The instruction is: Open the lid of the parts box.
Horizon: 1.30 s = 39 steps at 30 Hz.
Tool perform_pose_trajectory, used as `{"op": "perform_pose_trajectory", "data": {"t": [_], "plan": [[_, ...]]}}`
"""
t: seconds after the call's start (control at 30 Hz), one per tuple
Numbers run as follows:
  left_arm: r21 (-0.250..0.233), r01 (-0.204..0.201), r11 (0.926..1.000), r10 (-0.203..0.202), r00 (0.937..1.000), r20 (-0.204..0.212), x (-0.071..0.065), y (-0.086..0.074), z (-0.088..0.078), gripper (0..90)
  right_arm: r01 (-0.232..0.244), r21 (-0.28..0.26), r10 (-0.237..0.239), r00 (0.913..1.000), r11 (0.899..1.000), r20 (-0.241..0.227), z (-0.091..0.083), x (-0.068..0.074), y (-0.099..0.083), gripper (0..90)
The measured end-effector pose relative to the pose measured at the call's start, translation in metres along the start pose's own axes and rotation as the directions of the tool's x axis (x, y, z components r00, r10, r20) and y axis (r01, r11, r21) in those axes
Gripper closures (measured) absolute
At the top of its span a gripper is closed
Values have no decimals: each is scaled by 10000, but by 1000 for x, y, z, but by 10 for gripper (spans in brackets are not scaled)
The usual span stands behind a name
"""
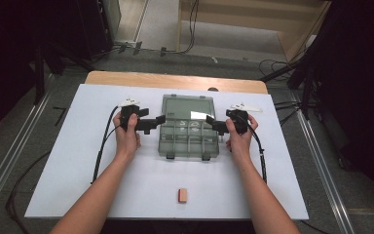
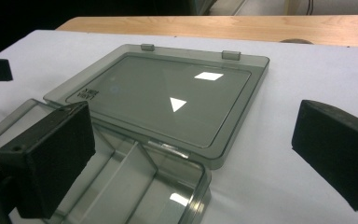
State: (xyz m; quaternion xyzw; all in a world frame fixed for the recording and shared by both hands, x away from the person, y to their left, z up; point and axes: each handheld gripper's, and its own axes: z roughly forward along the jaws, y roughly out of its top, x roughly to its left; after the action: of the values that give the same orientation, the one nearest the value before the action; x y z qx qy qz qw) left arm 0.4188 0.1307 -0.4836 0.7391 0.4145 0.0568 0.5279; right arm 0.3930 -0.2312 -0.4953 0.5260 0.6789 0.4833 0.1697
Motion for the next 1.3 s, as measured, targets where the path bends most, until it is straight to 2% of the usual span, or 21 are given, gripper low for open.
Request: {"op": "perform_pose_trajectory", "data": {"t": [0.07, 0.3, 0.4, 0.57, 0.83, 1.03, 1.3], "plan": [[3, -165, 9999, 165, 9999, -26, -2, -2, -4, 0, 110, -52, -110, 9999, 9999, -11, -3, 1, -2, 0], [-196, -720, 9972, 718, 9973, -125, -8, -9, -18, 0, 61, -291, -66, 9998, 9996, -190, -13, 5, -7, 0], [-167, -1052, 9943, 1048, 9942, -231, -11, -12, -23, 0, 134, -353, -145, 9994, 9993, -315, -18, 5, -9, 0], [-241, -1192, 9926, 1185, 9926, -279, -12, -17, -31, 0, 184, -504, -207, 9988, 9986, -447, -26, 8, -15, 0], [-426, -1424, 9889, 1413, 9896, -280, -17, -26, -46, 0, 891, -676, -919, 9950, 9937, -389, -36, 17, -22, 0], [-551, -1481, 9874, 1463, 9886, -351, -19, -35, -56, 0, 913, -899, -970, 9934, 9918, -618, -47, 24, -29, 0], [-758, -1524, 9854, 1496, 9879, -410, -22, -43, -71, 0, 1289, -1091, -1347, 9898, 9856, -475, -58, 33, -36, 0]]}}
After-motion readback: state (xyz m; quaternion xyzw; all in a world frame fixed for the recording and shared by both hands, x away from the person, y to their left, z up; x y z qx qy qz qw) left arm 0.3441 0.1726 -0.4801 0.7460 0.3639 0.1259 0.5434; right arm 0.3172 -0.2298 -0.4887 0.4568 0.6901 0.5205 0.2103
